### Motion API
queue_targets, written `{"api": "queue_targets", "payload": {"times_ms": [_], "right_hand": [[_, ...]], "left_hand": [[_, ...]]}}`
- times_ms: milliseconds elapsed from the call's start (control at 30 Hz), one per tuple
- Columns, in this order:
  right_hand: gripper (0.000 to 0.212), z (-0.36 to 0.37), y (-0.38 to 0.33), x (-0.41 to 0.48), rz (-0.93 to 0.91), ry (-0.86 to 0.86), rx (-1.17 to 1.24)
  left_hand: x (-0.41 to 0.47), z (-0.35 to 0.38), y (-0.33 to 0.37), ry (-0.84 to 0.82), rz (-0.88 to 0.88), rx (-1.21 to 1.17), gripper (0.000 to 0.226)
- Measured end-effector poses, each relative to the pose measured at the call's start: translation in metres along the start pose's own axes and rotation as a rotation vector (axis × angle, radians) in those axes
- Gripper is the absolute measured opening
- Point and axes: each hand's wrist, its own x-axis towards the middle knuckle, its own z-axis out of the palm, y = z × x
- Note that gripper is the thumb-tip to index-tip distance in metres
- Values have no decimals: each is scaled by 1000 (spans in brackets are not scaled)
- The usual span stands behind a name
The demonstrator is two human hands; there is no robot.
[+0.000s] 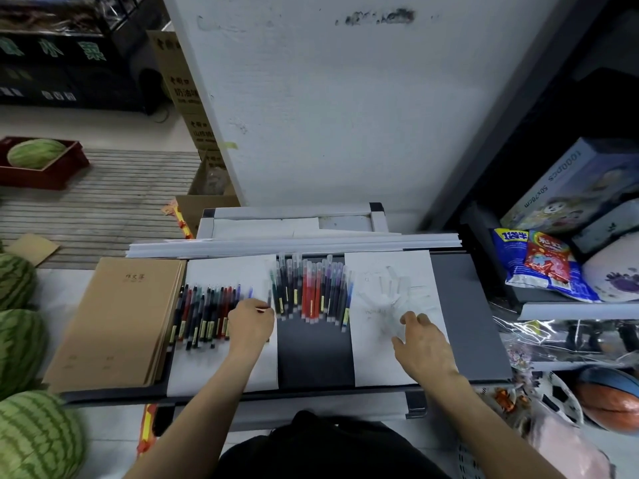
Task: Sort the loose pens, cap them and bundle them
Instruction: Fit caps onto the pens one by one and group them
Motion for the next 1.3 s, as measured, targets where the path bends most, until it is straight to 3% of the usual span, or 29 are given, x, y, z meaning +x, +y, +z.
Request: {"api": "queue_targets", "payload": {"times_ms": [333, 633, 933, 1133, 1300], "right_hand": [[24, 11, 1, 7, 0, -5, -44], [31, 14, 2, 11, -41, 47, 10], [12, 11, -10, 12, 12, 45, 34], [5, 9, -15, 5, 17, 44, 259], [16, 4, -25, -3, -8, 7, 585]], "left_hand": [[3, 11, 0, 5, 78, 45, 23], [-4, 10, -18, -40, 183, 172, 40], [0, -12, -34, 24, 210, 228, 29], [22, -28, -23, 28, 196, 377, 25], [30, -29, -14, -3, 201, 540, 12]]}}
